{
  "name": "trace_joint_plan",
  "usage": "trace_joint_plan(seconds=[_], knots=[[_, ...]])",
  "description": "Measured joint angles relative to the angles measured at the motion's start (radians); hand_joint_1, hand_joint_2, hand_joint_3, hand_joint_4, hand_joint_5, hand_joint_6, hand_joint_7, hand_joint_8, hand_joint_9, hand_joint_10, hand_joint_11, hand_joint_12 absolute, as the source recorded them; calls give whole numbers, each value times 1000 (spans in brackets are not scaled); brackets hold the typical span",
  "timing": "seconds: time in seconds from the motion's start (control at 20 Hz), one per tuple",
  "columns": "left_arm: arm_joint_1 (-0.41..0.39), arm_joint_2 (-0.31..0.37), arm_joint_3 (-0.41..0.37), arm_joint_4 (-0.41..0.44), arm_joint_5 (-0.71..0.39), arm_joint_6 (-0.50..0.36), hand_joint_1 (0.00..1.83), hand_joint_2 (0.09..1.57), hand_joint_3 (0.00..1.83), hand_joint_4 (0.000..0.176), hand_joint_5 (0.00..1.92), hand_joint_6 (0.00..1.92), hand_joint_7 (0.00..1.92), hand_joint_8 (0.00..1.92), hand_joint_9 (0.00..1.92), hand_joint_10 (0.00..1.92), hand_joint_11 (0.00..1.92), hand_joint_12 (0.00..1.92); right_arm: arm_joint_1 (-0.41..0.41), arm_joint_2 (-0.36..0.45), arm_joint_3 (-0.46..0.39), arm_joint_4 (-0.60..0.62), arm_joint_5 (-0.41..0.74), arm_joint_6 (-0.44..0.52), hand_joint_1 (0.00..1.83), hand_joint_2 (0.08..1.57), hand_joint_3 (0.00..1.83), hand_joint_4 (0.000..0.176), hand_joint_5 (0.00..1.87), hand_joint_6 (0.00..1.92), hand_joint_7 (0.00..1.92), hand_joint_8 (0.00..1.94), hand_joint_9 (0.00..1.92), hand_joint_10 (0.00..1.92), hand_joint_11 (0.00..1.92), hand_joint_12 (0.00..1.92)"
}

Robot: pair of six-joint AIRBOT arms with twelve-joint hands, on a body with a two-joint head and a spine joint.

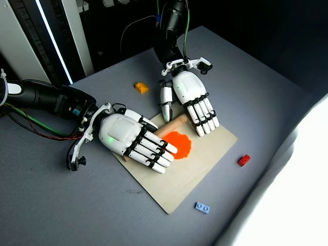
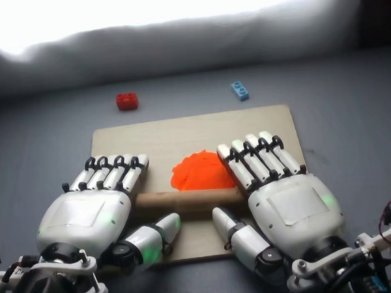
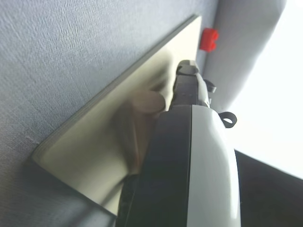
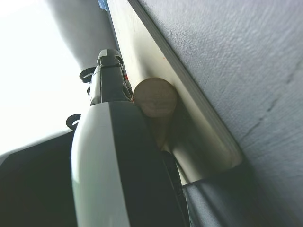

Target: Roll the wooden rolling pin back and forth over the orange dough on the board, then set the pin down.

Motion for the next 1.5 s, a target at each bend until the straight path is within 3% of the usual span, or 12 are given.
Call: trace_joint_plan(seconds=[1.5], knots=[[-69,-31,65,-15,76,16,0,1345,17,0,0,0,0,0,0,0,0,0,37,-6,94,18,-68,26,0,1466,0,0,47,3,50,2,23,5,0,0]])
